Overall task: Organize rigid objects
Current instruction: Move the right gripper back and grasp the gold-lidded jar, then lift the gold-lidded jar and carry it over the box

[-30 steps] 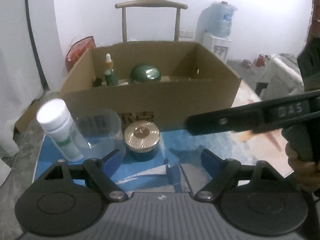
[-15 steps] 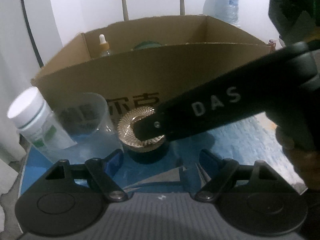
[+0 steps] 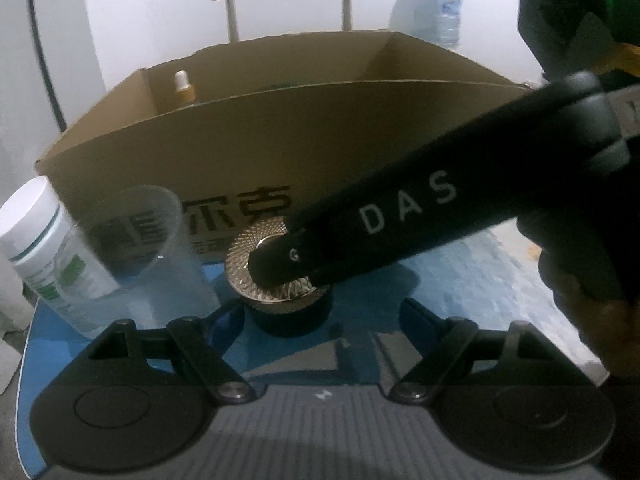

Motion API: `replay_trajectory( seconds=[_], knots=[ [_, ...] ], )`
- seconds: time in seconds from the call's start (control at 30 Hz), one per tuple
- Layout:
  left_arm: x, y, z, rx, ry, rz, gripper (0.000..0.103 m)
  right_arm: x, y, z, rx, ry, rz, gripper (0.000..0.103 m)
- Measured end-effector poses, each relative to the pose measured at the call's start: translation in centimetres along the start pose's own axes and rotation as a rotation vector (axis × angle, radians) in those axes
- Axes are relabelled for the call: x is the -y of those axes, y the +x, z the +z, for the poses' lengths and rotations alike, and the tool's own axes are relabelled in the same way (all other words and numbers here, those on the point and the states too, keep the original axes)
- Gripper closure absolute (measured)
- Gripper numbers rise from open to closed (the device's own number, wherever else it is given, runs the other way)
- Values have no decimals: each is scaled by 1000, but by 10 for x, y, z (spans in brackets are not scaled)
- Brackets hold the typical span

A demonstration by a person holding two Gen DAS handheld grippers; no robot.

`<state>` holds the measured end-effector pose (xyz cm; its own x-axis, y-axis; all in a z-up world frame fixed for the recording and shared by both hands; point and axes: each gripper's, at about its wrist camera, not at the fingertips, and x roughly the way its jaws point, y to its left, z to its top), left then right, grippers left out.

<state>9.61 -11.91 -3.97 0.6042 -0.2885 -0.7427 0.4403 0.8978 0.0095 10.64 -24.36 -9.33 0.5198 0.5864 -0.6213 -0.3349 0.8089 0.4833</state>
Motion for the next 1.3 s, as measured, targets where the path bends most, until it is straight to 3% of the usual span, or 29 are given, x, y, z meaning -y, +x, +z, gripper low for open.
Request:
replay_trajectory(
  seconds=[0.5,0.87,1.13,1.3],
  knots=[
    [39,5,-1,21,138,-154,18,18,-64,-45,17,96,-97,55],
    [34,9,0,31,163,-86,19,29,-76,-56,26,181,-80,54],
    [35,12,-2,17,124,-106,30,33,-70,-57,26,218,-67,51],
    [32,16,2,20,106,-116,43,35,-68,-58,26,234,-55,50]
  ],
)
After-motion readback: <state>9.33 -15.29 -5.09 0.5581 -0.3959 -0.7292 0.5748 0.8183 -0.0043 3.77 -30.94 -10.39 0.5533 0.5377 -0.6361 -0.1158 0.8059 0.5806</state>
